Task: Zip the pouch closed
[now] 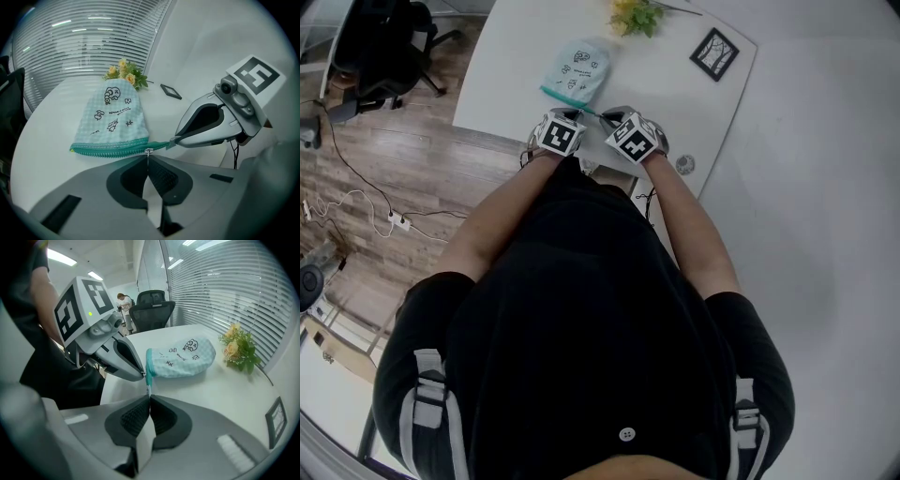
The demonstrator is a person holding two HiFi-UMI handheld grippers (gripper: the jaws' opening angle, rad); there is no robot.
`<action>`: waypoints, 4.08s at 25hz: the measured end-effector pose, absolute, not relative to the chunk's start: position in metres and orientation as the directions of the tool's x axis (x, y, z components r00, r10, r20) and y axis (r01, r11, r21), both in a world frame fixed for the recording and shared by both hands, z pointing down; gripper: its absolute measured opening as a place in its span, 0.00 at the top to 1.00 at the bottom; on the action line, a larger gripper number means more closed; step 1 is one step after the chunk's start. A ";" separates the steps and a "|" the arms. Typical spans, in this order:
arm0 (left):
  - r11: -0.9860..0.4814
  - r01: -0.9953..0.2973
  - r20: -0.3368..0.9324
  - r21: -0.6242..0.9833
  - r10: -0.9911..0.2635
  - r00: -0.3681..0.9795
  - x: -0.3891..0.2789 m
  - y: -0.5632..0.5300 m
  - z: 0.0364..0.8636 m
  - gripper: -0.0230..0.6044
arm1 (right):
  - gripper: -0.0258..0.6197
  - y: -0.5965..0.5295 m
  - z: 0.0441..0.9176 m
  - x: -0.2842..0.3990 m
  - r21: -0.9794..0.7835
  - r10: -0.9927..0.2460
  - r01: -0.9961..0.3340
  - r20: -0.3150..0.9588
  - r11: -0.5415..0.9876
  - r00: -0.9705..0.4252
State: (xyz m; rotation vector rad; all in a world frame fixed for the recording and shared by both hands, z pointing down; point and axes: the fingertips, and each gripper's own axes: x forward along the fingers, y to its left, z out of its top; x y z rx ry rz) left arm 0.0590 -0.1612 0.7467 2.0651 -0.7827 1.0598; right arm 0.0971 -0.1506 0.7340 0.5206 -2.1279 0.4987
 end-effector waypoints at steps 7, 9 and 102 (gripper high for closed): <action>-0.582 -0.761 0.850 0.286 -0.213 0.482 0.059 -0.165 0.746 0.95 | 0.94 -0.154 0.736 0.102 -0.141 -0.195 -0.532 0.828 0.835 -0.526; -0.581 -0.770 0.852 0.264 -0.233 0.469 0.054 -0.170 0.749 0.95 | 0.94 -0.156 0.735 0.105 -0.140 -0.199 -0.538 0.829 0.831 -0.523; -0.670 -0.713 0.547 0.205 -0.526 0.651 0.000 -0.187 0.585 0.82 | 0.89 -0.175 0.611 0.143 -0.159 -0.519 -0.713 0.582 0.682 -0.626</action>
